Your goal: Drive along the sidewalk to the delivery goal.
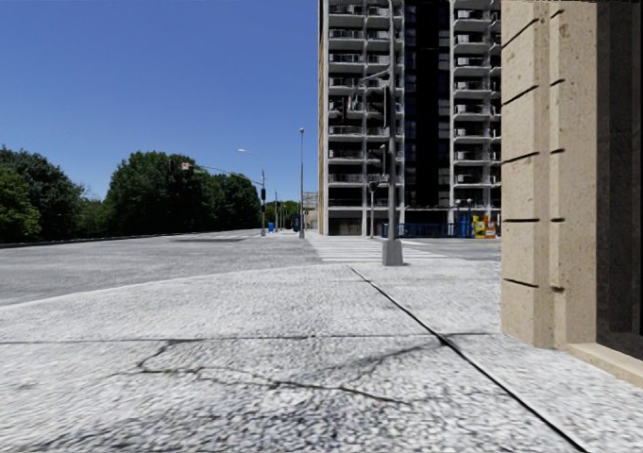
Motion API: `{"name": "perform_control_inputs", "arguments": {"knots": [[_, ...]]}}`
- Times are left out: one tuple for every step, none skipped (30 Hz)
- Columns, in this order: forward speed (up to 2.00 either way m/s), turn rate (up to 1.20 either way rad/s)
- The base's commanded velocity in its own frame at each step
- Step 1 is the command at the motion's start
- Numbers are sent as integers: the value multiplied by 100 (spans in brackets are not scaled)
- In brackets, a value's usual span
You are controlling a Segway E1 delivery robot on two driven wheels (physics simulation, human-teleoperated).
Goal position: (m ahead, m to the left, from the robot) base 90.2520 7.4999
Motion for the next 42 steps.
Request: {"name": "perform_control_inputs", "arguments": {"knots": [[200,0],[200,0],[200,0],[200,0],[200,0],[200,0],[200,-4],[200,-11],[200,-13],[200,-13],[200,-14],[200,-14],[200,-14],[200,-14],[200,-16],[200,-17],[200,-17],[200,-19],[200,-20],[200,-21],[200,-21],[200,-22],[200,-28],[200,-28],[197,-41],[186,-51],[178,-54],[178,-54],[177,-55],[176,-55],[176,-55],[176,-55],[176,-55],[176,-56],[176,-56],[176,-57],[176,-58],[176,-58],[176,-58],[176,-58],[176,-58],[176,-58]]}}
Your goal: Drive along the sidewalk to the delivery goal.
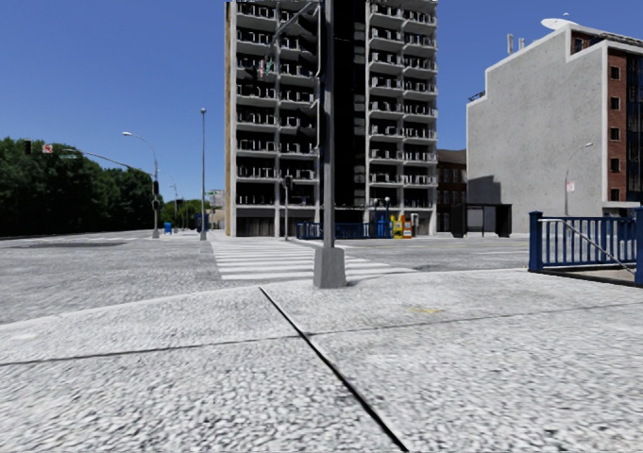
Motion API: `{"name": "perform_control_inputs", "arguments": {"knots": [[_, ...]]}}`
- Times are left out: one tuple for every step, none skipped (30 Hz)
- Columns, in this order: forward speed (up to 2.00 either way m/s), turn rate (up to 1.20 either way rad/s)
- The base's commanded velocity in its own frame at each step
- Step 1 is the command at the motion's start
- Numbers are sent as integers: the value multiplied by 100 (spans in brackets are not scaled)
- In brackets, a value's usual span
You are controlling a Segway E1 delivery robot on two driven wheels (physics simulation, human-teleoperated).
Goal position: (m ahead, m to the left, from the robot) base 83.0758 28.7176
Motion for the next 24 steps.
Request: {"name": "perform_control_inputs", "arguments": {"knots": [[176,-58],[176,-58],[176,-58],[176,-58],[176,-58],[176,-58],[176,-58],[176,-58],[176,-59],[176,-59],[176,-59],[176,-59],[176,-59],[176,-59],[176,-59],[176,-59],[176,-59],[176,-59],[176,-59],[176,-59],[176,-59],[176,-58],[176,-57],[176,-57]]}}
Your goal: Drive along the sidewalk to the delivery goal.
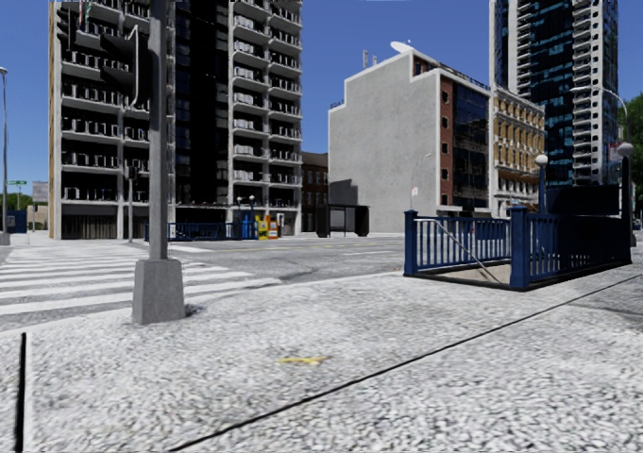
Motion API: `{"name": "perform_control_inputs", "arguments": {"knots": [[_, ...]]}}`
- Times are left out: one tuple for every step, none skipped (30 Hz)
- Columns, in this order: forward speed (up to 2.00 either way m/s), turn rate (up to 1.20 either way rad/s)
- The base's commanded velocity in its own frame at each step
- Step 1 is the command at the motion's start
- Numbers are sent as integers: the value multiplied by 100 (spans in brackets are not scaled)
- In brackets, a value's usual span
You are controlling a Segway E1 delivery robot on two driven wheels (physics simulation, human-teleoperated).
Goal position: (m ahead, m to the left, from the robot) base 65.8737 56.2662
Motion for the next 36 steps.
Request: {"name": "perform_control_inputs", "arguments": {"knots": [[176,-57],[176,-57],[176,-51],[176,-51],[176,-3],[176,0],[176,0],[176,0],[176,0],[176,0],[176,0],[176,0],[176,0],[176,16],[176,16],[175,35],[175,50],[175,55],[175,64],[175,64],[175,67],[175,68],[175,68],[175,68],[175,68],[175,68],[175,68],[175,68],[175,68],[175,68],[175,68],[175,68],[175,68],[175,68],[175,68],[175,62]]}}
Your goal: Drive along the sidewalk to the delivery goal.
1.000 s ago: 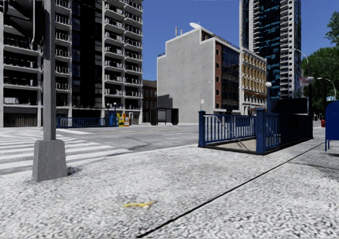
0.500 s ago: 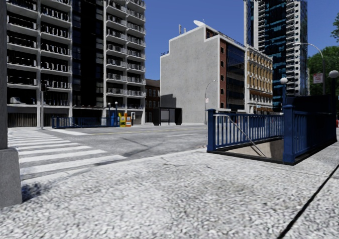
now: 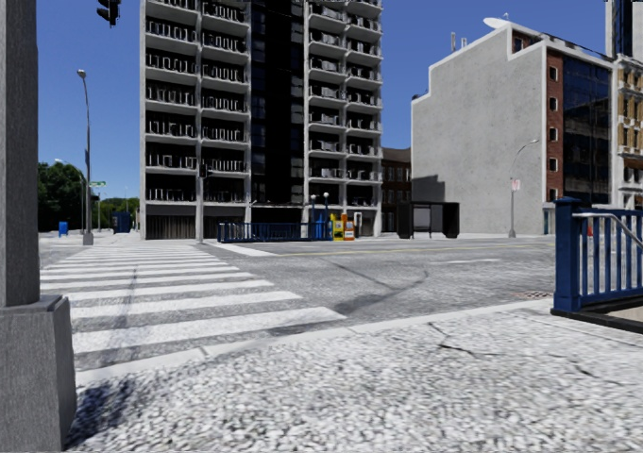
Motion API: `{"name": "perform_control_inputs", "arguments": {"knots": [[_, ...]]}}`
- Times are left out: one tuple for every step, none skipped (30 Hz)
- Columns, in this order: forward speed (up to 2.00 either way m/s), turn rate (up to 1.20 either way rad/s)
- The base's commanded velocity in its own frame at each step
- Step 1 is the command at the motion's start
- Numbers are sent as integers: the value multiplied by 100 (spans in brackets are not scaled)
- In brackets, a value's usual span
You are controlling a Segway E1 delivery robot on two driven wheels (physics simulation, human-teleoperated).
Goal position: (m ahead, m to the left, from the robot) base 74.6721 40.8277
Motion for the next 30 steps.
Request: {"name": "perform_control_inputs", "arguments": {"knots": [[175,40],[175,20],[175,20],[175,0],[175,0],[175,0],[175,0],[175,13],[175,40],[175,40],[175,57],[175,61],[175,62],[175,62],[175,62],[175,62],[175,62],[175,62],[175,62],[175,62],[175,62],[174,63],[174,63],[174,63],[174,63],[174,63],[174,63],[174,63],[174,63],[174,63]]}}
